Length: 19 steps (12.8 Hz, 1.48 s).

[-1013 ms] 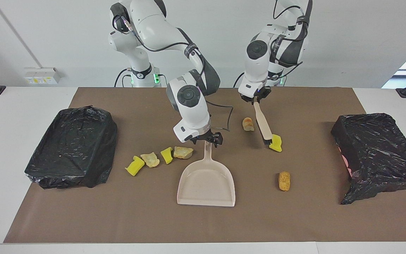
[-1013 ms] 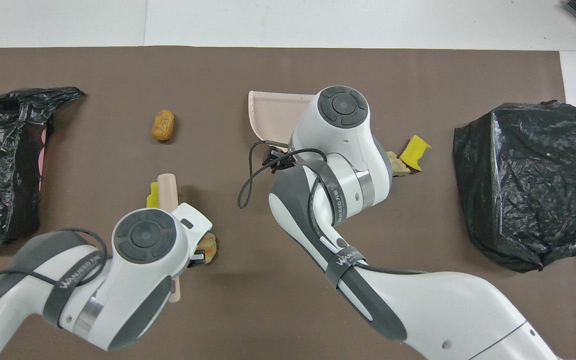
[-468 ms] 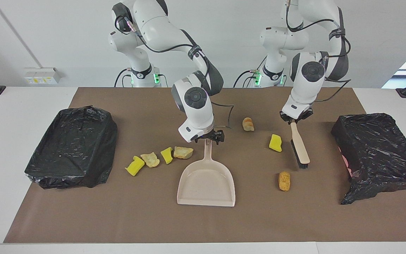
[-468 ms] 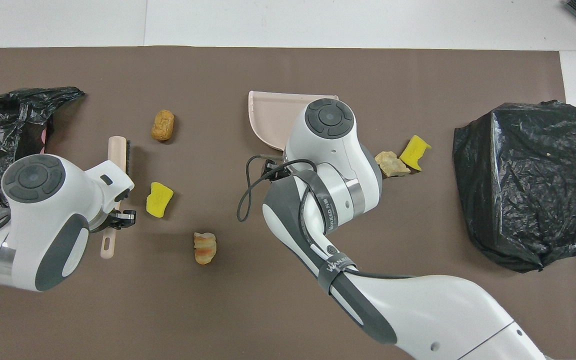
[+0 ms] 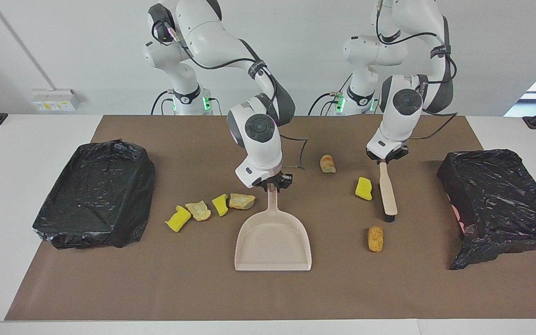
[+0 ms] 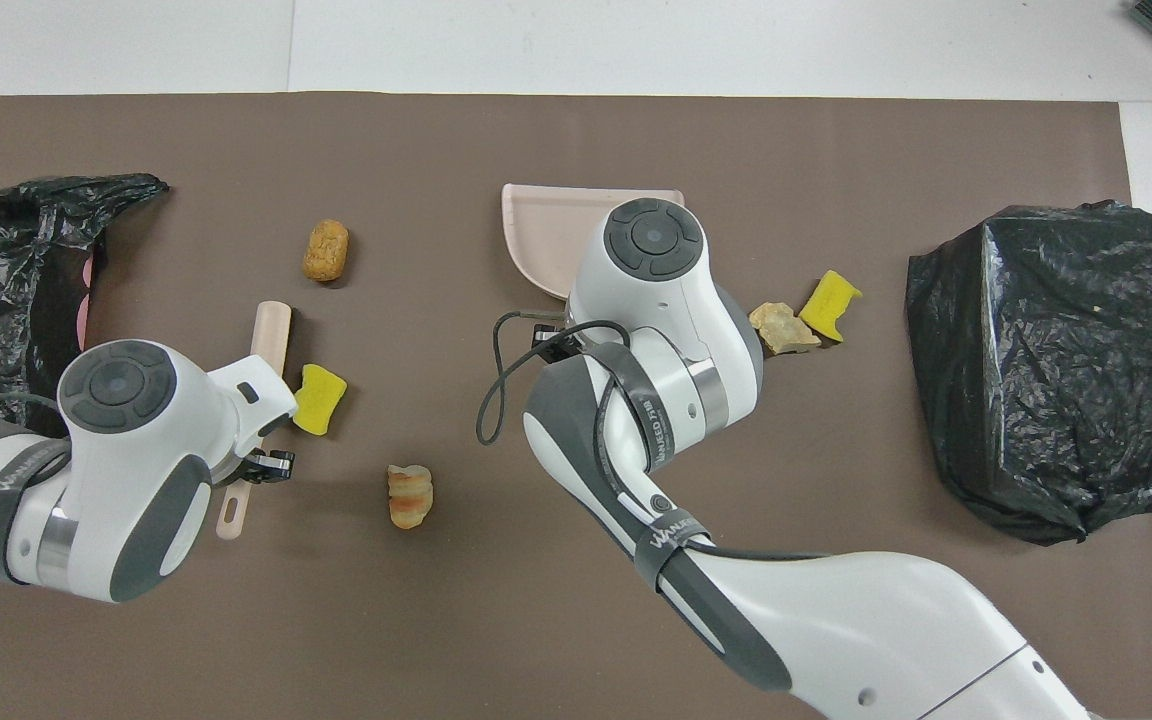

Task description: Sweep and dump trash in bin

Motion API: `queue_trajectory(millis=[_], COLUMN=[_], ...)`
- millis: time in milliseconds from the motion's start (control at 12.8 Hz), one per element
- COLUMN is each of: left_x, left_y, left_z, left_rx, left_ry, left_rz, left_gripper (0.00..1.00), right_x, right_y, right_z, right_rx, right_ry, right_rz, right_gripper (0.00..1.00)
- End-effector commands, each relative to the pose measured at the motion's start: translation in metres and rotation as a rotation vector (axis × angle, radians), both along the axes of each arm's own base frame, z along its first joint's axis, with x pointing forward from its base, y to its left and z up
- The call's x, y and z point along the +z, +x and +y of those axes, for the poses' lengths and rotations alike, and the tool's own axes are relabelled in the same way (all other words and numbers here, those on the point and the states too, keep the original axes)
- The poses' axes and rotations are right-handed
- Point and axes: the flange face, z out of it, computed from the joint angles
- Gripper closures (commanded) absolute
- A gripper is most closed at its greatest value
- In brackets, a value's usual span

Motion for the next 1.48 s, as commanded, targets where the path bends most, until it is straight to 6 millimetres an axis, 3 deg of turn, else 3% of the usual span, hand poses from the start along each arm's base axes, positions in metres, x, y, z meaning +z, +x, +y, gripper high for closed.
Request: queue_trajectory(millis=[0, 234, 390, 702, 857, 1091, 1325, 1403], left_x=[0.002, 0.004, 0.021, 0.057, 0.061, 0.066, 0.061, 0.058], left_y=[-0.029, -0.048, -0.048, -0.018, 0.012, 0.061, 0.127, 0.147], left_z=[-0.026, -0.065, -0.085, -0.084, -0.062, -0.019, 0.027, 0.031], left_rx=[-0.084, -0.109, -0.132, -0.154, -0.179, -0.294, -0.374, -0.395], left_ry=[0.001, -0.046, -0.037, -0.065, -0.081, -0.073, -0.073, -0.076], left_rz=[-0.006, 0.050, 0.081, 0.058, 0.058, 0.030, 0.013, 0.006], left_gripper=[1.00, 1.00, 1.00, 1.00, 1.00, 1.00, 1.00, 1.00], right_x=[0.004, 0.016, 0.033, 0.068, 0.076, 0.058, 0.047, 0.042], right_y=[-0.003, -0.003, -0.003, -0.005, -0.024, -0.049, -0.065, -0.071], right_z=[0.004, 0.002, -0.007, -0.069, -0.082, -0.099, -0.097, -0.102], right_rx=[0.040, 0.119, 0.315, 0.666, 0.796, 1.060, 1.201, 1.292], right_ry=[-0.044, -0.057, 0.014, 0.057, 0.076, 0.121, 0.118, 0.135], right_rz=[-0.036, -0.068, -0.076, -0.022, 0.006, 0.038, 0.002, 0.000], right_gripper=[1.00, 1.00, 1.00, 1.00, 1.00, 1.00, 1.00, 1.00])
